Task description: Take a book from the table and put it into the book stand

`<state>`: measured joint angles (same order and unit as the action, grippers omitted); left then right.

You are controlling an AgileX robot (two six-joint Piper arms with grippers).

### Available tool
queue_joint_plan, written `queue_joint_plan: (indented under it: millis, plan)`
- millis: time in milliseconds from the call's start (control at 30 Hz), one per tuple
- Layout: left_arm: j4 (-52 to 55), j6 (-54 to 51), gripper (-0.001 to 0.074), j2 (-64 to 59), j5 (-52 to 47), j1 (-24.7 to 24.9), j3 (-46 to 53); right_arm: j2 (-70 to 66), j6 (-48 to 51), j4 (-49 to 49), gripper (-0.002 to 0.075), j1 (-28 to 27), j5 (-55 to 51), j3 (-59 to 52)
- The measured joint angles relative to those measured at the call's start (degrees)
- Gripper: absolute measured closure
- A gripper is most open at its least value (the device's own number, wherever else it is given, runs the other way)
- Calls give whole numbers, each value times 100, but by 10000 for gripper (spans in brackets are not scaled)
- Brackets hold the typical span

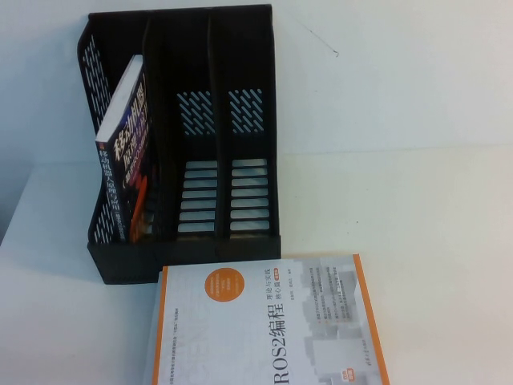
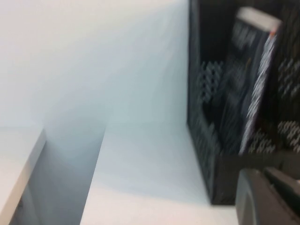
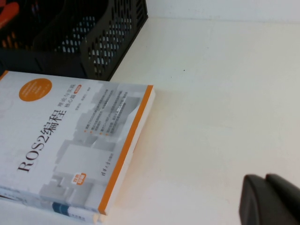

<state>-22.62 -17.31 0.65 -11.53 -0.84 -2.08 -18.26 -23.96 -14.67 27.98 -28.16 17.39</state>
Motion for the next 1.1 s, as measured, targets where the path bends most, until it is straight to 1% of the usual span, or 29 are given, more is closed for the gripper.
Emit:
queue_joint_plan:
  millis: [67, 200, 400, 633, 833, 1033, 1100]
  plan:
    - [0, 0, 736, 0, 232, 0, 270, 0, 0, 0, 718, 0, -12, 0]
    - [256, 11, 736, 0, 293, 0, 352, 10, 0, 0, 718, 0, -12, 0]
    - [1072, 345, 736, 0, 120, 0, 352, 10, 0, 0, 718, 0, -12, 0]
    - [1550, 496, 736, 0, -95, 0, 352, 10, 0, 0, 718, 0, -12, 0]
    - [1785, 509, 736, 0, -125, 238, 352, 10, 0, 0, 718, 0, -12, 0]
    - [1795, 601, 736, 0, -805, 402, 352, 10, 0, 0, 718, 0, -12, 0]
    - [1795, 590, 736, 0, -815, 402, 352, 10, 0, 0, 718, 0, -12, 0]
